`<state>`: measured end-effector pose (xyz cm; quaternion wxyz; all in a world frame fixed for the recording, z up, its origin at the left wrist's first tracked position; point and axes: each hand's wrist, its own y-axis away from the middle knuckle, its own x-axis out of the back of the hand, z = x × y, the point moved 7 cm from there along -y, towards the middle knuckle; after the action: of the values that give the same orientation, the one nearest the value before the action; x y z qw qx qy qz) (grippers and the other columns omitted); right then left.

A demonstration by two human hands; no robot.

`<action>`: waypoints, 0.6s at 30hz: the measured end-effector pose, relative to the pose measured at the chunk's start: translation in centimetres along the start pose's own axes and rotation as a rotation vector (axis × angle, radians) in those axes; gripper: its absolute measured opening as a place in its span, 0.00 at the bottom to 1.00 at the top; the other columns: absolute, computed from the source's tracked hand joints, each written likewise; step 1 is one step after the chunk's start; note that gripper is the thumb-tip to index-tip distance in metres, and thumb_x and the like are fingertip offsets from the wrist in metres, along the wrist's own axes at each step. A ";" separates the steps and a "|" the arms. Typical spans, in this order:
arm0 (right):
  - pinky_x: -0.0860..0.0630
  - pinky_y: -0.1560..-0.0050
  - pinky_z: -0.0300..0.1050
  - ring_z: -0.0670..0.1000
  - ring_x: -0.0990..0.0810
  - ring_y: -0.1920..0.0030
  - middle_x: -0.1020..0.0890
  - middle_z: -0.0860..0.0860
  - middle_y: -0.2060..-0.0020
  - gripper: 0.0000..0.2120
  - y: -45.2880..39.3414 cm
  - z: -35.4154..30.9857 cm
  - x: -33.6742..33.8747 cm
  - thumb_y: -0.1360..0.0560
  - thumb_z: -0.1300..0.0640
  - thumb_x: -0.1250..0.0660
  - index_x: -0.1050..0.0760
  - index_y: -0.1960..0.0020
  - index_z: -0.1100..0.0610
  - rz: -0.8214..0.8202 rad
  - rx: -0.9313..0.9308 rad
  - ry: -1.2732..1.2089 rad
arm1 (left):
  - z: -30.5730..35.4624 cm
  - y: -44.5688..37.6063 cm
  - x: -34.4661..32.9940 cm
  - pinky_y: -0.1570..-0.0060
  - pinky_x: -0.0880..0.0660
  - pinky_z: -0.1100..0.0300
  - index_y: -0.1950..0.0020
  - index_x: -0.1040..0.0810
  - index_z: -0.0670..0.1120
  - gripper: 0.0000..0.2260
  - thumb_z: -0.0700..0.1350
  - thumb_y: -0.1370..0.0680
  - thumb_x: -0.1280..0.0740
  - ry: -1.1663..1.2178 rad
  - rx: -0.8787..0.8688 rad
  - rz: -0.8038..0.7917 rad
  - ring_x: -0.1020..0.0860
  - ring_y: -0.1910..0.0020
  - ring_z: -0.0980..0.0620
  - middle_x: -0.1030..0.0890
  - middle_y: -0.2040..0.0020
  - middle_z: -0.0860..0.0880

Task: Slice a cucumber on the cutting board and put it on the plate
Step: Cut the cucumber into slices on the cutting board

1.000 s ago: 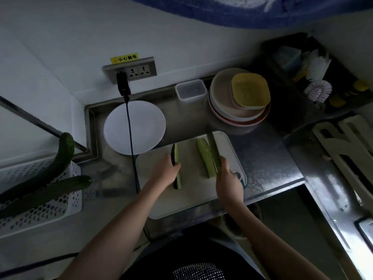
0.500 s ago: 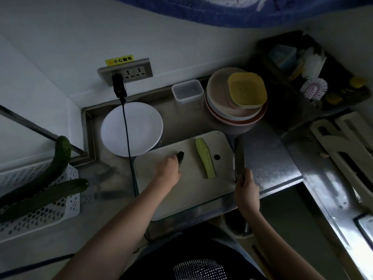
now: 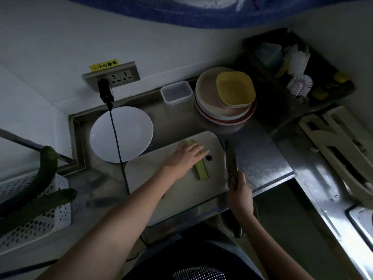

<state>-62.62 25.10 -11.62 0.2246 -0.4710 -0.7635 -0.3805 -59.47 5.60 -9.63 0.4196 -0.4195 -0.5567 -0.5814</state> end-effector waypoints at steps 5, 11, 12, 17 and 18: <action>0.25 0.72 0.50 0.51 0.22 0.69 0.22 0.50 0.65 0.09 0.4 0.8 0.7 0.20 0.58 0.45 0.33 0.41 0.50 -0.001 -0.022 -0.010 | 1.2 -2.7 0.1 0.28 0.58 0.44 0.28 0.36 0.45 0.22 0.40 0.21 0.39 -0.124 -0.071 -0.169 0.51 0.24 0.48 0.45 0.24 0.44; 0.23 0.69 0.55 0.52 0.22 0.68 0.22 0.49 0.64 0.10 0.8 0.6 0.7 0.21 0.58 0.43 0.35 0.41 0.50 -0.017 0.028 -0.001 | 0.9 -1.7 -0.3 0.27 0.58 0.46 0.26 0.43 0.44 0.25 0.33 0.23 0.43 -0.195 -0.084 -0.087 0.30 0.38 0.44 0.24 0.44 0.44; 0.22 0.68 0.56 0.52 0.22 0.67 0.23 0.48 0.64 0.10 0.8 0.4 0.7 0.21 0.59 0.42 0.35 0.41 0.50 -0.020 0.046 0.004 | 0.8 -1.5 -0.4 0.27 0.57 0.45 0.25 0.43 0.44 0.26 0.33 0.22 0.44 -0.192 -0.062 -0.079 0.30 0.39 0.43 0.23 0.45 0.44; 0.23 0.69 0.55 0.52 0.22 0.67 0.22 0.50 0.64 0.10 0.7 -0.4 0.1 0.20 0.56 0.45 0.35 0.38 0.50 -0.027 0.092 0.025 | -1.1 -0.9 -0.1 0.33 0.42 0.47 0.26 0.39 0.47 0.24 0.34 0.22 0.43 -0.077 0.128 -0.031 0.33 0.37 0.40 0.30 0.36 0.41; 0.24 0.70 0.53 0.52 0.22 0.68 0.22 0.50 0.64 0.11 0.7 -0.5 -0.1 0.20 0.56 0.45 0.36 0.37 0.50 -0.031 0.095 0.037 | -1.6 -0.4 0.2 0.40 0.34 0.49 0.26 0.40 0.47 0.26 0.34 0.23 0.41 -0.066 0.168 -0.009 0.35 0.37 0.40 0.33 0.34 0.41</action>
<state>-61.98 24.80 -11.16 0.2548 -0.4407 -0.7836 -0.3561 -59.98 4.03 -9.64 0.4318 -0.3993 -0.6190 -0.5206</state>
